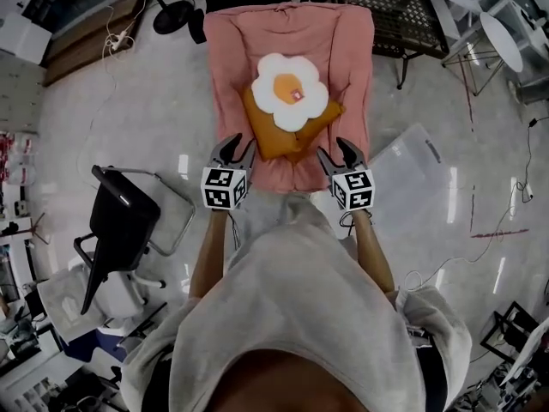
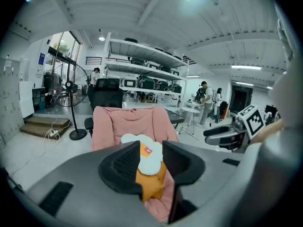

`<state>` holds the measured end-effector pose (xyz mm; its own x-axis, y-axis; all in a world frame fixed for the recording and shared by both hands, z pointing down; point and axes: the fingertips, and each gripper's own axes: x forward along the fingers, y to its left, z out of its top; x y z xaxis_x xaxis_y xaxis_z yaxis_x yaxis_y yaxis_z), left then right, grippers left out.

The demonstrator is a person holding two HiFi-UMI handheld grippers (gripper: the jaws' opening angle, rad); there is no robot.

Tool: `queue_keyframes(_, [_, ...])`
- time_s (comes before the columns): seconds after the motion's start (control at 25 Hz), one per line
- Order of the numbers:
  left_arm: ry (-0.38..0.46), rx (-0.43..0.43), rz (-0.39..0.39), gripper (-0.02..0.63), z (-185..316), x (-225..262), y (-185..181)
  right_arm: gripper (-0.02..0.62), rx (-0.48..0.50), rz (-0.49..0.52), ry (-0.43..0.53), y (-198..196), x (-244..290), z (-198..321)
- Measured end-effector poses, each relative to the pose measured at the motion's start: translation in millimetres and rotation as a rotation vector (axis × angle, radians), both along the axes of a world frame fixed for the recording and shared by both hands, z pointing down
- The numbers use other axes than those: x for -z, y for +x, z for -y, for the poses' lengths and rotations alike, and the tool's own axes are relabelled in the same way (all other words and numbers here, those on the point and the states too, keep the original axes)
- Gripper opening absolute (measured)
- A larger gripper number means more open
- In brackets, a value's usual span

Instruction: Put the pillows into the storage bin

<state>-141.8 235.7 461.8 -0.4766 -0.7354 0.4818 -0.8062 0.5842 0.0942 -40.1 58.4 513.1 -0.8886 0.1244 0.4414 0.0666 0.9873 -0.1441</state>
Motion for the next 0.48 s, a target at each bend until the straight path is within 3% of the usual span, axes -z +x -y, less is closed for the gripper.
queue_keyframes(0.24, [-0.031, 0.039, -0.021, 0.144, 36, -12, -41, 0.233, 0.062, -0.038, -0.018, -48, -20, 35])
queue_keyframes(0.48, [-0.061, 0.055, -0.061, 0.144, 57, -31, -56, 0.275, 0.147, -0.092, -0.044, -76, -45, 38])
